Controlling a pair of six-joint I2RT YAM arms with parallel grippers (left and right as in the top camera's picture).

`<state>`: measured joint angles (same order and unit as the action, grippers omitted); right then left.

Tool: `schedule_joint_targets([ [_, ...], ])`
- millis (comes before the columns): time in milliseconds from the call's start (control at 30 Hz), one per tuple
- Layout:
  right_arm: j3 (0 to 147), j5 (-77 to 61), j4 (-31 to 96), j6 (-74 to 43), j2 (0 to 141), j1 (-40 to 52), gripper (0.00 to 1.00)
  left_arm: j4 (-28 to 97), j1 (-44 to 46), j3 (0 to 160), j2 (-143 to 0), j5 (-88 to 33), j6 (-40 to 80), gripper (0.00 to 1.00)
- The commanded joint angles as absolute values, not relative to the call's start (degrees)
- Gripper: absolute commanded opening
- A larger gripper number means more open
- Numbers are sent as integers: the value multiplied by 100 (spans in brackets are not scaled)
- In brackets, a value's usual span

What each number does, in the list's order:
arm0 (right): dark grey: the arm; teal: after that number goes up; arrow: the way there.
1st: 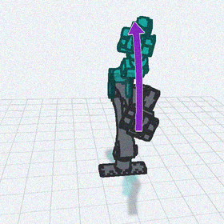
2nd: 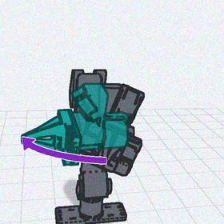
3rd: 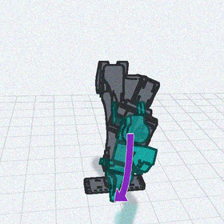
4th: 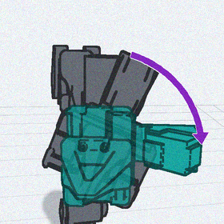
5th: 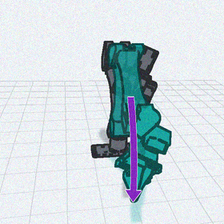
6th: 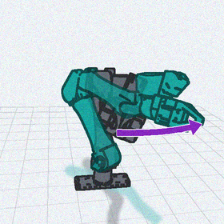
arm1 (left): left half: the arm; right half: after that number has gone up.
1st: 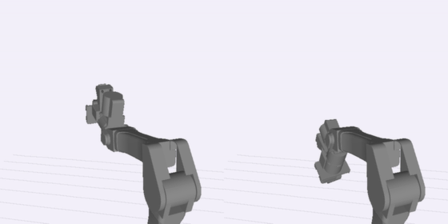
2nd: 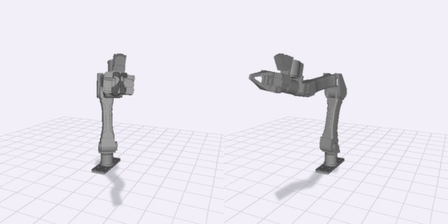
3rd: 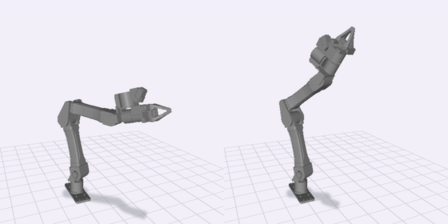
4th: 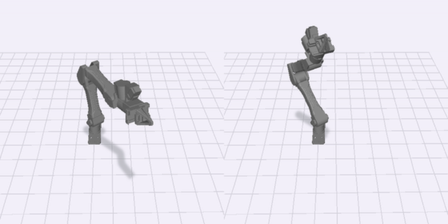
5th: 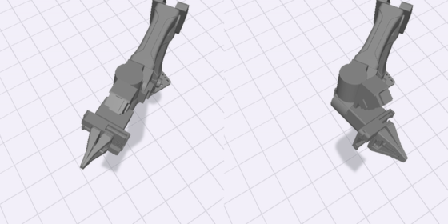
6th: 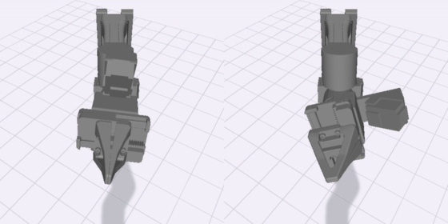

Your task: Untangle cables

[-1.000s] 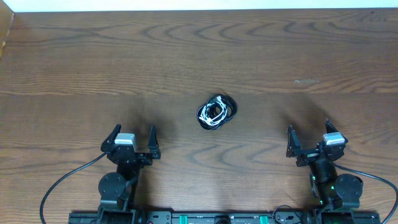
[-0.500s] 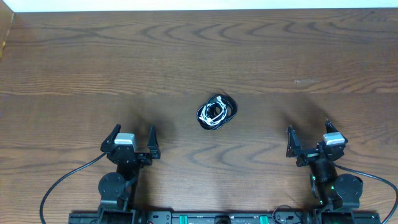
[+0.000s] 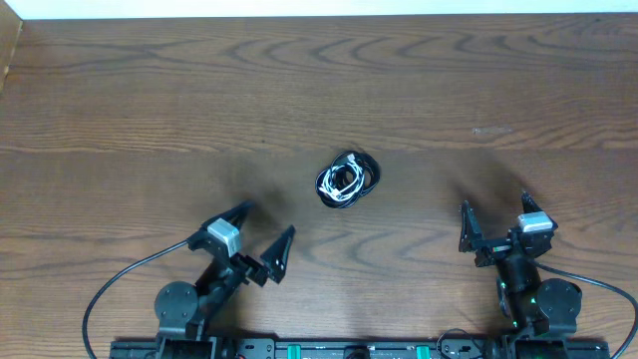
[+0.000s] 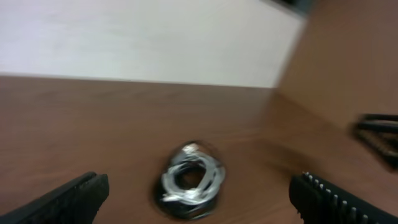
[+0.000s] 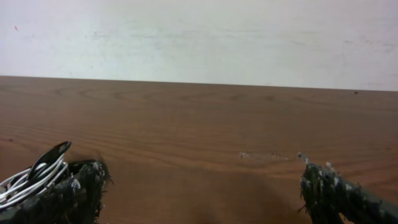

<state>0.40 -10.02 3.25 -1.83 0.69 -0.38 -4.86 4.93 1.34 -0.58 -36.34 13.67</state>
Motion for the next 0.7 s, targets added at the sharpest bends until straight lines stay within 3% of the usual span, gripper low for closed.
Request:
schedule_joint_targets([
  [0, 30, -956, 346, -75, 32, -1, 99, -652, 462, 707, -23, -4259, 1564, 98],
  [167, 30, -956, 346, -75, 32, -1, 99, -126, 250, 2067, -336, -3588, 1026, 98],
  [467, 30, -956, 346, -75, 32, -1, 99, 5413, 30, 5933, -3144, -3555, 582, 98],
  [667, 30, -956, 346, -75, 32, -1, 99, 6678, 30, 6355, -3903, -4040, 585, 98],
])
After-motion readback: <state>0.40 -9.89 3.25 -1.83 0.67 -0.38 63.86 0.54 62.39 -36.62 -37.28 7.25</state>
